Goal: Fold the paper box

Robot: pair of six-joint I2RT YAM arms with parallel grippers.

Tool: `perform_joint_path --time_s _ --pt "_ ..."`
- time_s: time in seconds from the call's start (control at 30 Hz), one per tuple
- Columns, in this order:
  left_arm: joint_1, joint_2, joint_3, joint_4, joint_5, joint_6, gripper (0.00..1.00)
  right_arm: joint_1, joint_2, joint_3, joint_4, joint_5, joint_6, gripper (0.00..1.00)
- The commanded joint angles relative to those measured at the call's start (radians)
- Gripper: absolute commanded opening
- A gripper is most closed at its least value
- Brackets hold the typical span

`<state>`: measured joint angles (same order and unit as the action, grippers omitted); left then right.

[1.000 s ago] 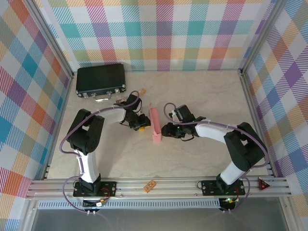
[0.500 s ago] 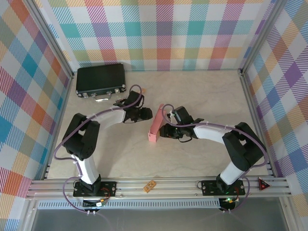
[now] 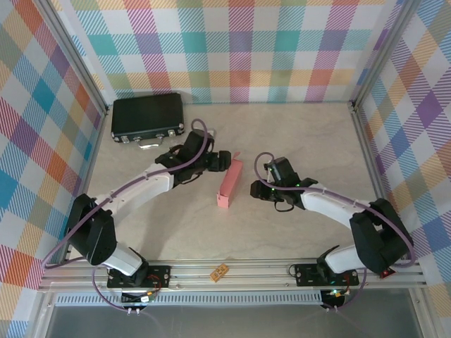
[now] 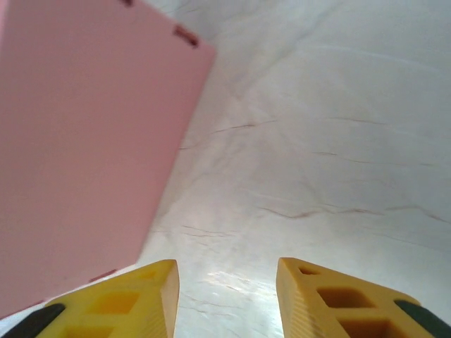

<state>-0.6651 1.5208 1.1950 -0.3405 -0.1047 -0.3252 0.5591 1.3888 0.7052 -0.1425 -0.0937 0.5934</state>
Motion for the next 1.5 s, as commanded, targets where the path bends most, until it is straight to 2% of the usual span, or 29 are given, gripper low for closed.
perform_joint_path --time_s 0.0,0.13,0.33,0.47,0.8,0.93,1.47 --pt "-0.054 0.064 0.094 -0.137 -0.070 0.070 0.84 -0.039 -0.069 -0.031 -0.059 0.028 -0.037 0.43" --pt "-0.104 0.141 0.169 -0.197 -0.163 0.080 0.85 -0.080 -0.135 -0.064 -0.086 0.017 -0.047 0.44" --pt "-0.133 0.248 0.252 -0.248 -0.134 0.132 0.84 -0.093 -0.202 -0.113 -0.093 0.017 -0.040 0.45" --pt "-0.140 0.295 0.286 -0.274 -0.080 0.161 0.78 -0.104 -0.210 -0.132 -0.088 0.009 -0.034 0.46" --pt "-0.139 0.328 0.295 -0.314 -0.086 0.202 0.60 -0.112 -0.195 -0.126 -0.082 -0.010 -0.034 0.47" --pt "-0.140 0.333 0.299 -0.322 -0.043 0.247 0.57 -0.116 -0.186 -0.123 -0.082 -0.014 -0.030 0.47" --pt "-0.102 0.364 0.342 -0.347 0.064 0.503 0.51 -0.126 -0.203 -0.135 -0.111 0.000 -0.033 0.48"
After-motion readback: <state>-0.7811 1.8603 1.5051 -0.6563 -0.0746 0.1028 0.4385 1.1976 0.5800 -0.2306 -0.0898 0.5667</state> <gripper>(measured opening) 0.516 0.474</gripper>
